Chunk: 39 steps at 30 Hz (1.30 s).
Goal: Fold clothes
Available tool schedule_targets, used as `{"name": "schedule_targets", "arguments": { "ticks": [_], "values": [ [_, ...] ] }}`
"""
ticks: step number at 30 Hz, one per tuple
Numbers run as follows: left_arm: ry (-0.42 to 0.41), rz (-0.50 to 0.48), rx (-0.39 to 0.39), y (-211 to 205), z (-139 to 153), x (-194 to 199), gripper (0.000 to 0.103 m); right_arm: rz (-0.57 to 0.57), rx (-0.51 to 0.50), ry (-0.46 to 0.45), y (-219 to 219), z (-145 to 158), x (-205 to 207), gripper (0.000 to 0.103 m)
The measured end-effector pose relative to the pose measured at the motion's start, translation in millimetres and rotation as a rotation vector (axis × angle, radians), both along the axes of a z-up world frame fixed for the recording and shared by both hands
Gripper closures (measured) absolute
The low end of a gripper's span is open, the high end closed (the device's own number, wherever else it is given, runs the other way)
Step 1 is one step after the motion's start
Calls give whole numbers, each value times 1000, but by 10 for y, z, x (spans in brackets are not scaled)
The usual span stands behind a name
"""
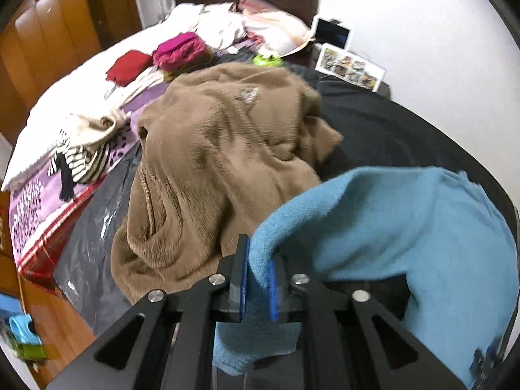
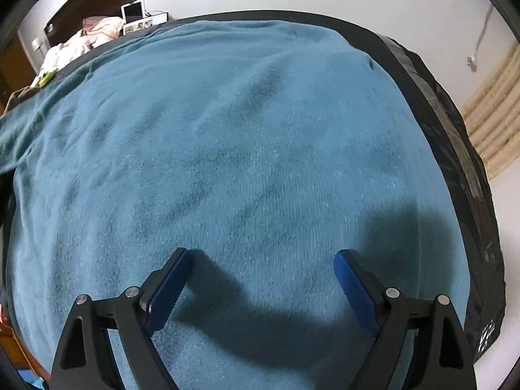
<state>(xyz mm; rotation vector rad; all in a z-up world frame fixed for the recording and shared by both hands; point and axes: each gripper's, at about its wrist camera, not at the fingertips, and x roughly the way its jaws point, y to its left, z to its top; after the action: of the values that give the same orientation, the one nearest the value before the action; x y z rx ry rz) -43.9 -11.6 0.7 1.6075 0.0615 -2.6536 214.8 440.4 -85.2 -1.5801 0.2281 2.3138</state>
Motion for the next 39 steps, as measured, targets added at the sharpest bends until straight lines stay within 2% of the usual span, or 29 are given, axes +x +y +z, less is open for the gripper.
{"name": "schedule_targets", "arguments": {
  "ticks": [1,4,6,8,11,14,17,19,26,28,32,35,39],
  "values": [
    [-12,17,-2,-47,-20,-79,82,-6,0,-3,-5,4,9,12],
    [-7,71,-30,-184,-11,-241,64,-20,1,-2,-14,9,69,13],
    [8,115,-51,-302,29,-296,46,-27,1,3,-19,15,99,12],
    [23,172,-72,-473,85,-357,42,-35,3,11,-11,18,132,12],
    [44,230,-88,-697,222,-356,41,-39,4,17,2,25,150,12],
    [75,209,-114,-676,314,-289,41,-26,-1,17,-20,-33,202,12],
    [90,116,-128,-351,343,-107,38,-1,-17,12,1,-99,78,12],
    [82,42,-127,-54,305,29,34,-13,-18,55,124,9,153,12],
    [-12,-194,-55,1113,-29,594,32,-59,-22,212,567,405,444,12],
    [-44,-248,-42,1423,-142,751,32,-115,-7,234,726,477,681,11],
    [-92,-306,-22,1888,-320,1012,32,-189,21,200,1212,418,931,11],
    [-111,-340,-42,2185,-433,1200,32,-203,-1,148,1532,259,935,11],
    [-127,-357,-77,2408,-556,1374,32,-161,-11,111,1611,85,1007,11]
  ]
}}
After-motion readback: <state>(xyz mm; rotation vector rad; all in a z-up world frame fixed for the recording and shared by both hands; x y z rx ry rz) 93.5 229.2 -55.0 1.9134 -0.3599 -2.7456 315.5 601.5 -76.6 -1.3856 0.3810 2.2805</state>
